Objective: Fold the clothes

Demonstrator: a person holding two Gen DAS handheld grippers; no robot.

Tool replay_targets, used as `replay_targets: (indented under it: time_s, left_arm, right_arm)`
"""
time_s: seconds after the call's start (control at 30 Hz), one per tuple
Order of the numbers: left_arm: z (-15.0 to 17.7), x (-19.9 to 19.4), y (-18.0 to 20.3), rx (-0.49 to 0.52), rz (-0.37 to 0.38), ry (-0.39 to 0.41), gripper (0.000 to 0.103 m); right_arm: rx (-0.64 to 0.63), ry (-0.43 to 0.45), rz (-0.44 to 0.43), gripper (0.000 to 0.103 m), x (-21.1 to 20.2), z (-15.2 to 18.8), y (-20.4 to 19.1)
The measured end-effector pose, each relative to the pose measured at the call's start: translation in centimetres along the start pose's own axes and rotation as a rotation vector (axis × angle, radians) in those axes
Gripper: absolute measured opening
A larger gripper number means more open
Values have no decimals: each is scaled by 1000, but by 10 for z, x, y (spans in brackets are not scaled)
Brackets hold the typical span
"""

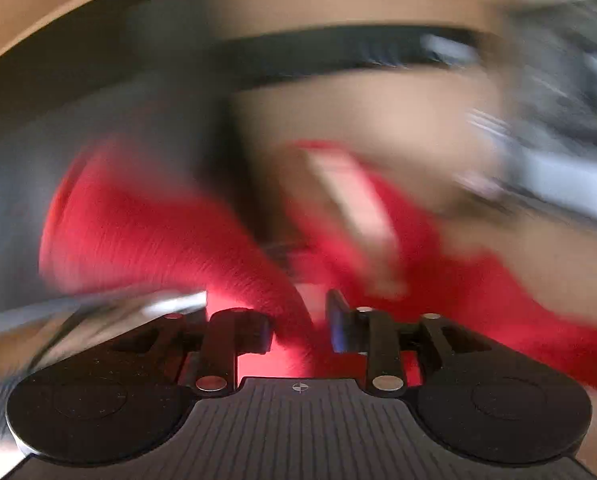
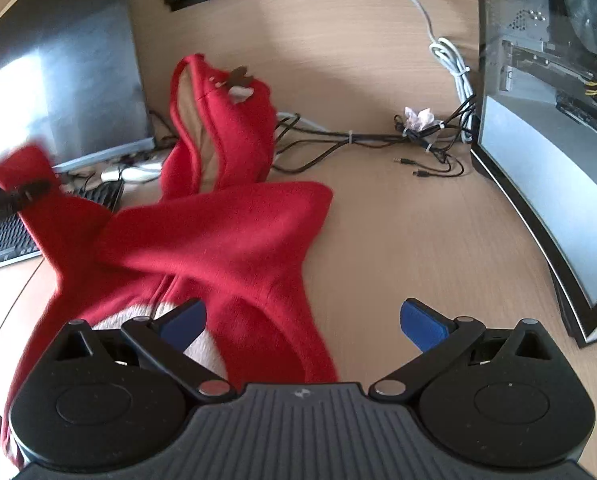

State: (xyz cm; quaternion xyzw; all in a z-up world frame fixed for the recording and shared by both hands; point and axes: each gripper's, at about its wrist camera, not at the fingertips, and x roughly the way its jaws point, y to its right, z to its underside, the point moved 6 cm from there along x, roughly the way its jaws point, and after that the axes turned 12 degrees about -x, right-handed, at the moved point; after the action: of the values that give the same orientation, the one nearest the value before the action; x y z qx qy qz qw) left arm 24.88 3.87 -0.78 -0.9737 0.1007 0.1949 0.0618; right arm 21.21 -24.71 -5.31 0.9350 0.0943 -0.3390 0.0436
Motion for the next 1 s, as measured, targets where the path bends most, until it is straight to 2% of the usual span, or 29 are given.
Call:
replay_targets:
  time_s: [0.03, 0.1, 0.17, 0.23, 0.3, 0.33, 0.43, 0.47, 0.5, 0.53, 0.6, 0.67, 0.73, 0.8, 0.87, 0.93, 1.0]
  left_arm:
    - [6, 3, 21, 70, 60, -23, 41]
    - [24, 14, 47, 166, 106, -85, 55]
    - [39, 24, 59, 213, 119, -141, 59]
    - [48, 31, 61, 226, 117, -184, 59]
    - [55, 36, 62, 242, 113, -212, 69]
    - [58, 38, 63, 250, 111, -227, 71]
    - [63, 41, 63, 278, 92, -242, 71]
    - [63, 42, 62, 272, 83, -247, 71]
    - [63, 43, 59, 260, 72, -248, 70]
    - [61, 46, 56, 244, 64, -252, 68]
    - [57, 50, 50, 207, 44, -260, 48]
    - [52, 54, 47, 175, 38, -268, 44]
    - [49, 57, 45, 143, 41, -277, 40]
    - [45, 59, 47, 123, 49, -285, 28]
    - [40, 61, 50, 106, 61, -291, 23]
    - [31, 64, 55, 74, 89, -291, 22]
    - [22, 68, 61, 44, 117, -288, 22]
  right_arm:
    - [2, 8, -7, 103, 2, -3, 1]
    - [-10, 22, -30, 103, 7, -11, 0]
    - [-32, 31, -56, 103, 12, -17, -3]
    - [-47, 37, -89, 103, 16, -25, -7]
    - [-59, 37, -127, 103, 23, -31, -11]
    - [-63, 35, -149, 103, 27, -35, -13]
    - [-52, 17, -237, 103, 45, -45, -20]
    - [-45, 7, -263, 97, 52, -46, -22]
    - [-33, -7, -289, 87, 60, -47, -23]
    - [-9, -30, -314, 82, 69, -47, -23]
    - [53, -72, -356, 70, 85, -43, -20]
    - [123, -112, -395, 63, 101, -38, -15]
    - [174, -130, -474, 62, 111, -36, -15]
    - [187, -134, -553, 62, 117, -37, -21]
    - [191, -135, -603, 62, 125, -41, -27]
    - [198, -96, -628, 63, 126, -53, -28]
    - [210, -4, -661, 62, 116, -75, -21]
